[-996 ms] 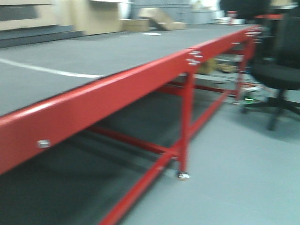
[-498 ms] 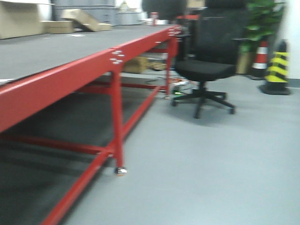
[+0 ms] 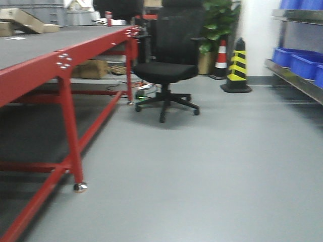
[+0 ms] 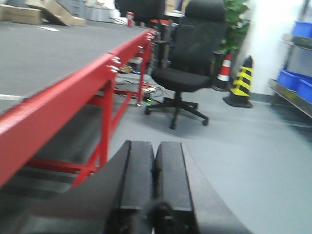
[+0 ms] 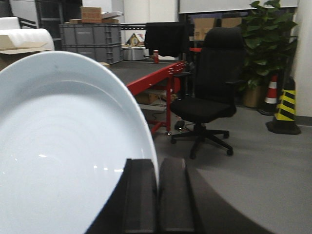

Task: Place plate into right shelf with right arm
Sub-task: 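Drive the base away from the table toward the steel shelving rack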

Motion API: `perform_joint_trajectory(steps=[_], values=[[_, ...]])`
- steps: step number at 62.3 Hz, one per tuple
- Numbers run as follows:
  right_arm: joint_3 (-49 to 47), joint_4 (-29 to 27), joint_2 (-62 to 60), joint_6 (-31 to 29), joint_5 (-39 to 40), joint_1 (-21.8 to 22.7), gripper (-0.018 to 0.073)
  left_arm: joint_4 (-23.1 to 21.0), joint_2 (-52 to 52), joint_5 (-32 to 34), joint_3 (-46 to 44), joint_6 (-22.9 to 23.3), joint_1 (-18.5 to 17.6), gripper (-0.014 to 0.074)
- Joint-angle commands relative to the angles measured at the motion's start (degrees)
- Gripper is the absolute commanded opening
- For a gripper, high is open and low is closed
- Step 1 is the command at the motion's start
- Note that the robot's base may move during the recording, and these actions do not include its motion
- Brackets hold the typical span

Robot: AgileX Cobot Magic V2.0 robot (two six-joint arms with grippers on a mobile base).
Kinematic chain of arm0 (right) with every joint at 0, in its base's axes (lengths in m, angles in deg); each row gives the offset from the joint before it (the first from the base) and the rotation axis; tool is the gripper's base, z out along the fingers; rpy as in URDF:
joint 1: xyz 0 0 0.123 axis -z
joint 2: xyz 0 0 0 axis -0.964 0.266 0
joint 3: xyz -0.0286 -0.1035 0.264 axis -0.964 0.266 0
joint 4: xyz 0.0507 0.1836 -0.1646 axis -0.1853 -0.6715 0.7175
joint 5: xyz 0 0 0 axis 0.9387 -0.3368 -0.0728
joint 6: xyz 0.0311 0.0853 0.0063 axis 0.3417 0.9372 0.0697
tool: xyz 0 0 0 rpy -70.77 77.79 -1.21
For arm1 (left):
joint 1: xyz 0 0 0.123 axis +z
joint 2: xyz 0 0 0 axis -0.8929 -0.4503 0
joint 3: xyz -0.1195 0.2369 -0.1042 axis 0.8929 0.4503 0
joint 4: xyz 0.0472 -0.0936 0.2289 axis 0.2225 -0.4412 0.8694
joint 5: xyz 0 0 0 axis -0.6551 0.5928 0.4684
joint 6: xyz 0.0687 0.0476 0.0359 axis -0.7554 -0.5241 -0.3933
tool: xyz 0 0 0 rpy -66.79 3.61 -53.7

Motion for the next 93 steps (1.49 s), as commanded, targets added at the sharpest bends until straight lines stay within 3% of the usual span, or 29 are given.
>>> perform_joint_trajectory(steps=[1, 93], values=[[-1.7, 1.0, 0.6, -0.2, 5.7, 0.3, 0.0029, 0.0, 0.7, 5.3, 0.4, 0.3, -0.3, -0.0047], [-1.7, 1.0, 0.5, -0.2, 5.6, 0.3, 0.0029, 0.0, 0.7, 5.3, 0.4, 0.3, -0.3, -0.0047]])
